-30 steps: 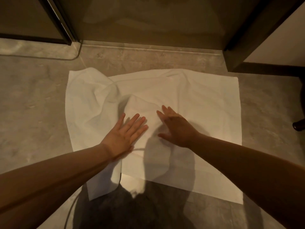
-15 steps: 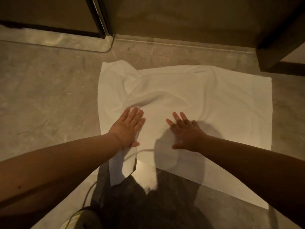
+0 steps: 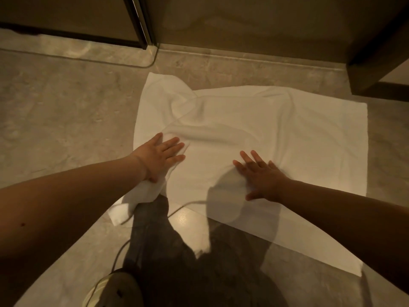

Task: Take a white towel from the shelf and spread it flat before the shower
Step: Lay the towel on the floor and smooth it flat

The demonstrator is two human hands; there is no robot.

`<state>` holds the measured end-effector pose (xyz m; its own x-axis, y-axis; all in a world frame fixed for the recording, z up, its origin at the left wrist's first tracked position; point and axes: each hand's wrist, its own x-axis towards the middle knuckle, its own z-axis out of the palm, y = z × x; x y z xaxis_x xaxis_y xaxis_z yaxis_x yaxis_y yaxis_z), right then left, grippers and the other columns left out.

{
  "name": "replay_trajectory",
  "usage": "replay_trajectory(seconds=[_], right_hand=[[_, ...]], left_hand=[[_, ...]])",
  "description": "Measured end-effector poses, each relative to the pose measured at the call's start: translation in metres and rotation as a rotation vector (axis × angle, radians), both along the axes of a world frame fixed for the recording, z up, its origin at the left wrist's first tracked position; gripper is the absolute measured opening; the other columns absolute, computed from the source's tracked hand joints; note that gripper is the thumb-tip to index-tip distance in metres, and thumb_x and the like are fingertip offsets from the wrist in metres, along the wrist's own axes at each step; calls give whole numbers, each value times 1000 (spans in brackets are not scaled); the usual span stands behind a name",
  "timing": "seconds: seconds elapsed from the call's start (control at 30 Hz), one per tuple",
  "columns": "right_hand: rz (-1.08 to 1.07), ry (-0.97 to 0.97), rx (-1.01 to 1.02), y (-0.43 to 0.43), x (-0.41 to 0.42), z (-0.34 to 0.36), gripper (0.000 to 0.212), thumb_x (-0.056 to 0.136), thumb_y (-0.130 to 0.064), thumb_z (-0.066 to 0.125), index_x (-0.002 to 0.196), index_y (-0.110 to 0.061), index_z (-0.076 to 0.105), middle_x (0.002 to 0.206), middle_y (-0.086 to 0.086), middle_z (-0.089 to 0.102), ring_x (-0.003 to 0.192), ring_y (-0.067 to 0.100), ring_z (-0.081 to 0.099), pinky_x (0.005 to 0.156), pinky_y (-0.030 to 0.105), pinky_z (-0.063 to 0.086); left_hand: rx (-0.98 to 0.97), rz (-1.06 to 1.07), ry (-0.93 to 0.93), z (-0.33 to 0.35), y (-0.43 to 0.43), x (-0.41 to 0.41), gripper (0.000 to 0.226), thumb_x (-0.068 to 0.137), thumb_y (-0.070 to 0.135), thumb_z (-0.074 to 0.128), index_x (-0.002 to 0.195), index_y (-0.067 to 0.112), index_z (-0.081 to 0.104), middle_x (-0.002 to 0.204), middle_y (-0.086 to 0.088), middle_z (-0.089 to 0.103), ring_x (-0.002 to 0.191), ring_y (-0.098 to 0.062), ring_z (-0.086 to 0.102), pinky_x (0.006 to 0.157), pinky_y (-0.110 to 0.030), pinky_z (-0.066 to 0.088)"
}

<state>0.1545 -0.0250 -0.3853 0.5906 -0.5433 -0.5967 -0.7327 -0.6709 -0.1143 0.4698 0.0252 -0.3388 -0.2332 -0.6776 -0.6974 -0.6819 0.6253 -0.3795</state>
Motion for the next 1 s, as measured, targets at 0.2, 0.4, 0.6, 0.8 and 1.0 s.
replay_trajectory(seconds=[0.2,0.4,0.6,0.8,1.0], right_hand=[[47,16,36,-3,-7,8,116,75,-50,70,146,-31,-20,154,1,-30,139,28,-28,111,61,7],[83,-11,52,-7,-5,14,111,76,-61,62,147,-30,-17,155,1,-28,140,26,-25,112,59,7],[121,7,22,3,9,12,109,76,-62,62,147,-31,-15,155,5,-26,140,33,-24,110,63,9],[164,17,8,8,4,9,112,76,-63,60,146,-29,-20,154,8,-30,139,34,-28,110,62,5],[112,-46,-6,10,4,7,102,78,-71,48,147,-30,-15,155,6,-26,141,31,-23,111,61,5]], left_hand=[[26,-111,-62,7,4,19,76,98,20,42,149,21,-14,156,-7,-25,142,-29,-22,115,-51,1],[76,30,110,-2,11,16,76,96,36,39,148,23,-16,157,-7,-22,142,-30,-23,116,-48,1],[117,24,62,-5,20,1,95,88,61,44,147,22,-20,155,-11,-24,143,-31,-18,113,-53,-4],[162,38,104,-12,37,1,104,80,74,41,146,23,-22,152,-15,-29,141,-34,-22,112,-51,-11],[122,40,194,-22,45,8,96,88,63,42,142,25,-28,150,-14,-33,140,-33,-26,113,-50,-8]])
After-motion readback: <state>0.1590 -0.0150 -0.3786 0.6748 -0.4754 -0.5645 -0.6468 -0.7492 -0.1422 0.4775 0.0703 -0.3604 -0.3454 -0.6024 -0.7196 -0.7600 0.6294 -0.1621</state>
